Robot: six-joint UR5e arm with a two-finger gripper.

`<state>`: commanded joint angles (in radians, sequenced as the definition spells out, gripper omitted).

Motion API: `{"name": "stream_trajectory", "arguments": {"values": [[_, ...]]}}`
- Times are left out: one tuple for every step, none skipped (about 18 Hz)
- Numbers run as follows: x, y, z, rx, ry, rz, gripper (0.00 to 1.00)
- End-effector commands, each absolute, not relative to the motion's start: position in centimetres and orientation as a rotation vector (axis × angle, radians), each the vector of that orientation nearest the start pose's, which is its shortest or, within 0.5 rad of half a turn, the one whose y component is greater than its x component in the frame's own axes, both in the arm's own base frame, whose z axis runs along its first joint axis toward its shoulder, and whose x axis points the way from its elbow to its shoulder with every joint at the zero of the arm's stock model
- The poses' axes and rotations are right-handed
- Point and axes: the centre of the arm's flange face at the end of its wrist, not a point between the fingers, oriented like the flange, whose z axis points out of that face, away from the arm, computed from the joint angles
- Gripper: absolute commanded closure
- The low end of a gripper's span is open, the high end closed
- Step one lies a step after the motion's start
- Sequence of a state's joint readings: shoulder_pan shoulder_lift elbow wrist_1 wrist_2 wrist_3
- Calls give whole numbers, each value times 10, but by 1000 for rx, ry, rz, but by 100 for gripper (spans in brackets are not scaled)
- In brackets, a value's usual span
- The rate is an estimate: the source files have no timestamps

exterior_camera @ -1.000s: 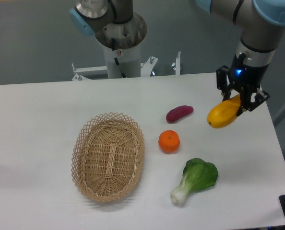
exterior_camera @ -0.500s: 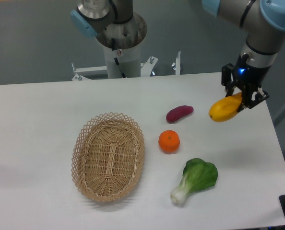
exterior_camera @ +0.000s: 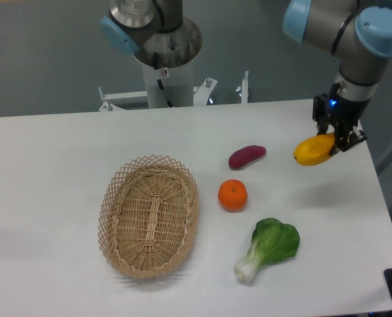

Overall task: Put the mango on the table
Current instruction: 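Lower the held yellow mango onto the table beside the sweet potato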

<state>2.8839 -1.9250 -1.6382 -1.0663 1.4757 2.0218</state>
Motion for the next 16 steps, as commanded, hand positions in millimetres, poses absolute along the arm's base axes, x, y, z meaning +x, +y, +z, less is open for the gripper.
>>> {"name": "stream_trajectory", "arguments": {"values": [[-557, 295, 303, -2860, 1065, 154, 63], [-560, 296, 293, -2860, 1066, 165, 63], [-561, 297, 281, -2860, 1066, 161, 63], [-561, 296, 272, -2859, 1068, 165, 63], [-559, 295, 266, -2860, 1066, 168, 63], [-557, 293, 258, -2862, 1064, 156, 63], [-555, 291, 253, -2864, 1059, 145, 63], [-553, 289, 250, -2865, 1056, 133, 63], [-550, 289, 246, -2864, 1057, 119, 63], [-547, 289, 240, -2865, 1054, 105, 63], [-545, 288, 240, -2865, 1052, 102, 63], [-542, 288, 235, -2867, 1052, 88, 63], [-539, 288, 231, -2866, 1046, 76, 63], [-538, 287, 229, -2869, 1045, 83, 63], [-536, 288, 227, -2870, 1041, 90, 63], [-533, 287, 221, -2868, 1047, 83, 63]]}}
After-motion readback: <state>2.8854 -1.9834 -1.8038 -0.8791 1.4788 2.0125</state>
